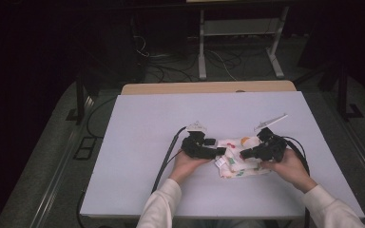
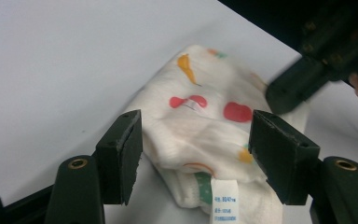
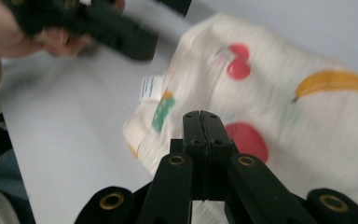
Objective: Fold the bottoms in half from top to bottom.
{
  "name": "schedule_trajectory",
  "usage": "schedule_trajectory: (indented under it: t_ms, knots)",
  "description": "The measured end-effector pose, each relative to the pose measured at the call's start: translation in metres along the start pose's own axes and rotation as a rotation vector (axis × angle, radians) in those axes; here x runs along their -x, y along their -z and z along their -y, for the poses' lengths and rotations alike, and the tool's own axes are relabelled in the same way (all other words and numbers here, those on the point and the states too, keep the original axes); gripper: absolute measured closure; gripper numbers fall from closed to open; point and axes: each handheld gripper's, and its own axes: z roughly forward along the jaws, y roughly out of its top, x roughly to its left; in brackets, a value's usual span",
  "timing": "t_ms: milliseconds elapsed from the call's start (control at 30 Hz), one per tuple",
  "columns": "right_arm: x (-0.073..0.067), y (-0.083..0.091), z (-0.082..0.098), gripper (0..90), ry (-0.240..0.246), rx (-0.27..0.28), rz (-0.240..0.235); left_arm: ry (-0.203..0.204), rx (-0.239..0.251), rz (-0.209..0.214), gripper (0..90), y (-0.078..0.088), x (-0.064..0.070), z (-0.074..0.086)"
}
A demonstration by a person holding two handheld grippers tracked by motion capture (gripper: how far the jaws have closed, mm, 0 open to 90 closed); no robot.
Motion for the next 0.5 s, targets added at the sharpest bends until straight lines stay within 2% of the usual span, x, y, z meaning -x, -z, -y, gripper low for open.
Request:
schedule_trajectory:
  t_ms: [167,400,500]
  knots:
    - [-0.001,-0.005,0.018,87.2,0.009,-0.035,0.004,0.024,0.013,0.001,33.9,0.001,-0.003,0.001]
    - [0.002,-0.01,0.03,87.4,0.001,-0.02,0.008,0.055,0.018,0.023,27.8,-0.001,-0.004,0.001]
    - [0.002,-0.009,0.032,87.3,-0.003,-0.019,0.005,0.058,0.02,0.016,22.8,-0.001,-0.005,0.001]
